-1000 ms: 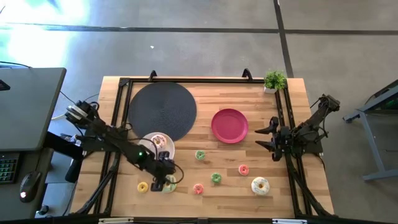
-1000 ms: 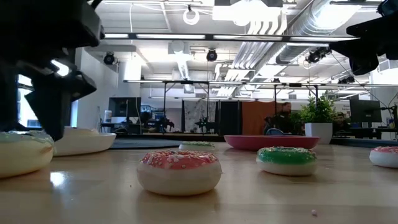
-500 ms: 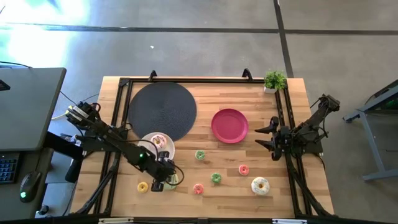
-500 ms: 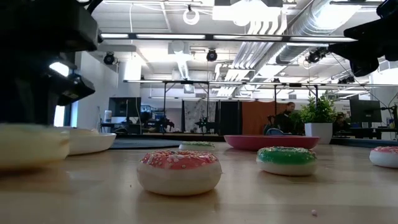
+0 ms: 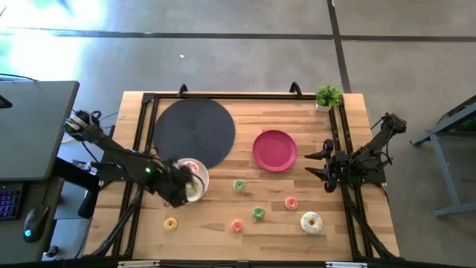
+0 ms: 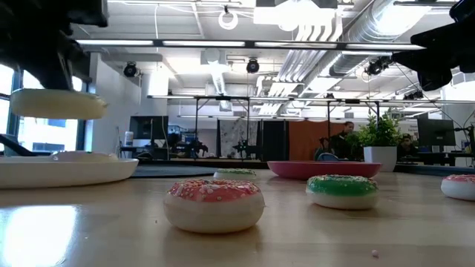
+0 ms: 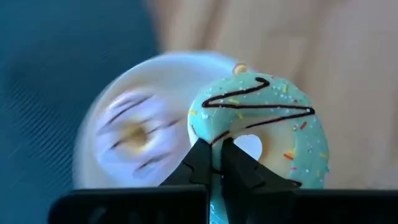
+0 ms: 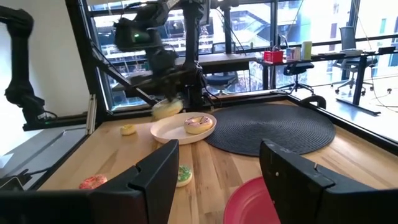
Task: Pick & Place donuts
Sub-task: Put the big light green donut on the white plate
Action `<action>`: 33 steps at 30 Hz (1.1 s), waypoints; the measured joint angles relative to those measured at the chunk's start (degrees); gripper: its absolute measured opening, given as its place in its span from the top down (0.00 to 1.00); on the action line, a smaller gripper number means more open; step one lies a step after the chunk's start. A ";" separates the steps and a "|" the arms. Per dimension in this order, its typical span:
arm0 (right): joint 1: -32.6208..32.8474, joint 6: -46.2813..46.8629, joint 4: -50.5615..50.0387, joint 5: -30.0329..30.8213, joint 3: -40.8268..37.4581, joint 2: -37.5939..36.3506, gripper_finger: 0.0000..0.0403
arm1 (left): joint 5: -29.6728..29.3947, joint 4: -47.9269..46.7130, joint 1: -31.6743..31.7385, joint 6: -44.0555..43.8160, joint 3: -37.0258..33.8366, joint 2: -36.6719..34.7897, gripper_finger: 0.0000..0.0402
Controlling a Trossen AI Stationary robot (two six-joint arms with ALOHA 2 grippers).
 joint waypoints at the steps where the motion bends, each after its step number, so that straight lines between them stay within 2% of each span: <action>1: 0.00 0.00 -0.07 -0.02 0.02 0.00 0.47 | -0.23 -2.26 0.01 -2.62 -0.91 -1.60 0.99; 5: 0.00 0.00 -0.12 -0.03 0.02 0.00 0.47 | -0.12 -1.96 -0.11 -10.65 -7.88 -7.67 0.97; 9: 0.00 0.00 -0.16 -0.13 0.02 0.02 0.47 | 0.83 6.49 -1.10 -15.66 -16.98 -11.99 0.96; 13: 0.00 0.00 -0.20 -0.21 0.02 0.02 0.47 | 5.15 13.09 -2.60 -14.86 -22.23 -13.05 0.96; 16: 0.00 -0.01 -0.21 -0.21 0.02 0.12 0.47 | 8.93 12.78 -3.82 -13.16 -22.89 -12.98 0.96; 26: 0.00 -0.37 -0.23 0.87 0.02 0.42 0.47 | 7.90 12.73 -4.14 -12.95 -22.89 -13.90 0.95; 29: -0.02 -1.01 -0.23 1.46 0.02 0.42 0.47 | 9.11 12.96 -4.13 -13.08 -22.89 -13.90 0.92; 33: -0.01 -0.96 -0.22 1.48 0.01 0.42 0.47 | 8.73 12.29 -4.14 -12.80 -21.30 -13.92 0.81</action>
